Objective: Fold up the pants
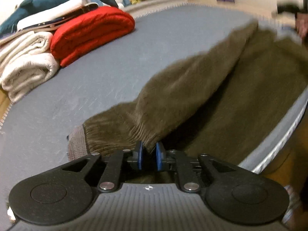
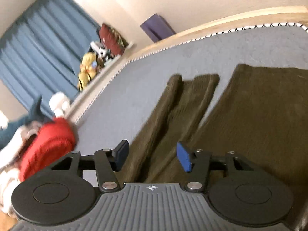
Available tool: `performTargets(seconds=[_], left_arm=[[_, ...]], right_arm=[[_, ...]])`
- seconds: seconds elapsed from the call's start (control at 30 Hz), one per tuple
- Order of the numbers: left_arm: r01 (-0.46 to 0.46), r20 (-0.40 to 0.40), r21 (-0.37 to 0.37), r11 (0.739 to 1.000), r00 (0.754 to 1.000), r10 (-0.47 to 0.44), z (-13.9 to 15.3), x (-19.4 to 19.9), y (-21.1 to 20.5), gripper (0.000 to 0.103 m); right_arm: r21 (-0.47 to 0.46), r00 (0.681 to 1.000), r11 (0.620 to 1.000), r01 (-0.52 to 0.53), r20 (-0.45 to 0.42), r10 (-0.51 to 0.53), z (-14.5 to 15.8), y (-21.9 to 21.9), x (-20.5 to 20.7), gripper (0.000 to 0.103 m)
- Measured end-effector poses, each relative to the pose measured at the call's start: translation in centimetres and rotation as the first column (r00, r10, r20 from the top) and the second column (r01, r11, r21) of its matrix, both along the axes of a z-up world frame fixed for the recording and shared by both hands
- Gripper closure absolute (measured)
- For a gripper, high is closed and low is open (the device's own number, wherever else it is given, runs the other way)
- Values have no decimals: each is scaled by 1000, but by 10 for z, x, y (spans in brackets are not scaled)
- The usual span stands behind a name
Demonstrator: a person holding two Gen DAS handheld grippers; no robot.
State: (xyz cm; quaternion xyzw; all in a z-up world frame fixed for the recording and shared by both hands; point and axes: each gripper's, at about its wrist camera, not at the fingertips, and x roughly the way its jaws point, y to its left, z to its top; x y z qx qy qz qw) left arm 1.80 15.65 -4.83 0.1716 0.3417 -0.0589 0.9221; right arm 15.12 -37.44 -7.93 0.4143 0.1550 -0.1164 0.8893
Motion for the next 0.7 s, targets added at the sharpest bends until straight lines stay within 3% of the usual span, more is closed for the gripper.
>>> performTargets(seconds=[0.07, 0.17, 0.27, 0.33, 0.43, 0.5, 0.57, 0.7], left_arm=[[4, 28, -145, 989, 1000, 0, 13, 2, 9, 78], [30, 53, -248, 968, 998, -18, 18, 4, 9, 76], [90, 30, -177, 980, 996, -86, 7, 9, -10, 65], [129, 13, -101, 986, 992, -128, -3, 13, -26, 63], [160, -18, -54, 986, 987, -161, -21, 22, -33, 63], [177, -32, -41, 983, 983, -178, -29, 30, -35, 63], [198, -36, -21, 980, 979, -199, -36, 35, -37, 55], [235, -50, 66, 970, 972, -232, -49, 44, -43, 54]], right_arm=[[33, 1000, 999, -8, 7, 8, -9, -18, 16, 47], [113, 998, 992, -60, 4, 60, -29, -34, 47, 49], [165, 993, 979, -120, 7, 121, -45, -38, 80, 49], [191, 988, 970, -149, -17, 155, -53, -38, 103, 49], [207, 986, 968, -142, -55, 156, -64, -34, 133, 49], [210, 986, 968, -140, -63, 156, -69, -33, 146, 49], [197, 985, 969, -146, -59, 161, -72, -31, 156, 48], [169, 984, 974, -152, -68, 165, -73, -26, 170, 48]])
